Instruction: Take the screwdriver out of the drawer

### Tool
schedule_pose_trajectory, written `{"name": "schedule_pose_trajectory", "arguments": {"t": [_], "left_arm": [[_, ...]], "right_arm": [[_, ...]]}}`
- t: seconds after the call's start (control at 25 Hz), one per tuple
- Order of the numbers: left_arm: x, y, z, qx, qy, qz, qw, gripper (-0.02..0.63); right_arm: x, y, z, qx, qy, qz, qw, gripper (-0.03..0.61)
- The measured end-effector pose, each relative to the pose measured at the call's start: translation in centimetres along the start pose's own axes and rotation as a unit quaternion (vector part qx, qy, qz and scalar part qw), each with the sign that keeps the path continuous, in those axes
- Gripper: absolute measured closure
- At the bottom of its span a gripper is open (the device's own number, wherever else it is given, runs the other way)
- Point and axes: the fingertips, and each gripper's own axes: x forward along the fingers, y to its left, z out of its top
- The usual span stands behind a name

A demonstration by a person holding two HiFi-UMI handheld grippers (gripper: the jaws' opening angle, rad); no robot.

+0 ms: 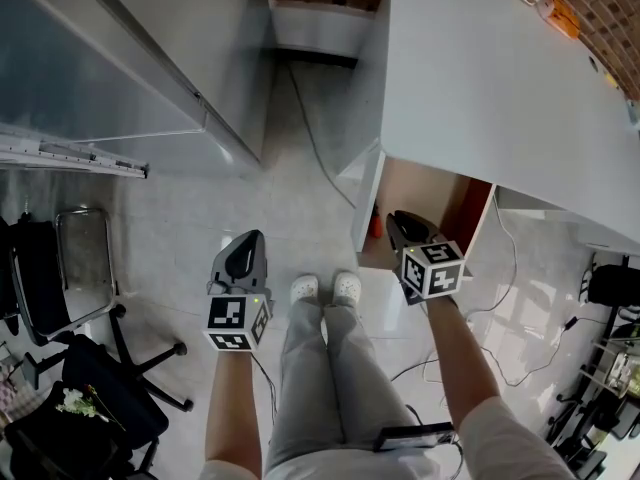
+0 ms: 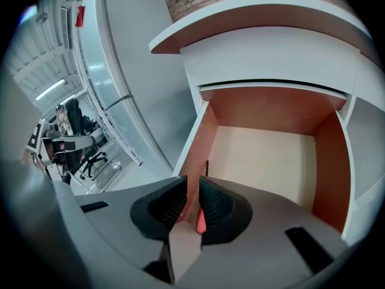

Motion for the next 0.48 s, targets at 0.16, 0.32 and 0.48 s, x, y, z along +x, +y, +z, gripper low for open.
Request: {"name": "schedule_pose_trajectory", "arguments": {"t": [0.16,0.32,0.48], "left_arm": [[0.1,0.7,-0.4,-0.005,0.002,0.006,1.0,0.604],[0.6,1.7,-0.8,-0.009,0.003,0.011,0.9999,0.604],[1.1,2.7,-1.4,-0.012,0.008,0.016,0.9998,0.604]], "right_arm": [[1.6,-0.5,-1.0,-0.021,0.032,-0.008,0.999,0.555],[3.6,-1.1,-2.6,-0.05,0.083,-0.025,0.995,0.554],[5.8,-1.1,-4.1,-0.062,0.143,-0.009,0.988,0.545]]}}
